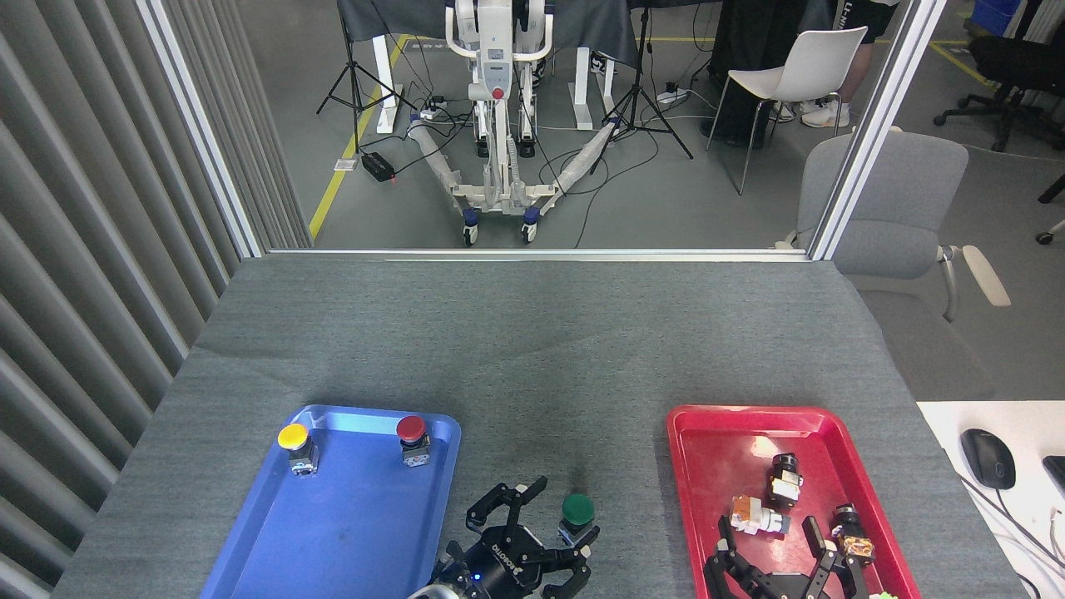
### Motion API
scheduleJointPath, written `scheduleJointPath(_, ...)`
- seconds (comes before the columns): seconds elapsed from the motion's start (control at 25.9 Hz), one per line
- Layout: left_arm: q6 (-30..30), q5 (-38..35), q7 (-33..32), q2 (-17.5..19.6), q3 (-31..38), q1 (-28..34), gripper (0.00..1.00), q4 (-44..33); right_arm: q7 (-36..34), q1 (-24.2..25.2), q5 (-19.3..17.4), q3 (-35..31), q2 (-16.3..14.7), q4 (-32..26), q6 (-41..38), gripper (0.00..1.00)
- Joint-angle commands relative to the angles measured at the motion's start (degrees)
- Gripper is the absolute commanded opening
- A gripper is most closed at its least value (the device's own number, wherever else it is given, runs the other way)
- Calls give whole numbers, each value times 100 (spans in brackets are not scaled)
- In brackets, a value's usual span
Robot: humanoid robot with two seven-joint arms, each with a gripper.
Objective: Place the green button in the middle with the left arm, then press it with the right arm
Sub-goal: 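Release the green button and withdraw the left gripper to the blue tray, then move the right gripper over the green button and press down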
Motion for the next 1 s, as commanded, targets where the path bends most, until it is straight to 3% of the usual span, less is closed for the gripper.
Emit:
scheduleJointPath(0.0, 328, -32, 17, 93, 851, 885, 94, -1364, -34, 2, 0, 36, 0, 4, 0, 100)
scheduleJointPath(0.15, 812, -32, 8, 128, 1941, 1826, 98, -2252, -34, 2, 0, 98, 18, 39, 9, 100)
scheduleJointPath(0.31, 144, -14, 8, 67, 3224, 2318, 99, -2393, -34, 2, 0, 159, 35, 48, 9, 100)
scheduleJointPath(0.46, -111, 21, -1, -47, 3655, 2380, 99, -2357, -34, 2, 0, 273, 53, 74, 0, 97)
scheduleJointPath(0.58, -85, 21, 8, -47, 3673, 2380, 99, -2313, -69, -16, 26, 423, 132, 180, 18, 65)
scheduleJointPath(0.77, -76, 74, 8, -56, 3725, 2380, 99, -2103, -78, -121, 360, 713, 193, 347, 71, 24)
scheduleJointPath(0.96, -76, 100, 8, -56, 3778, 2380, 99, -2085, -25, -376, 510, 1029, 246, 645, 88, 9)
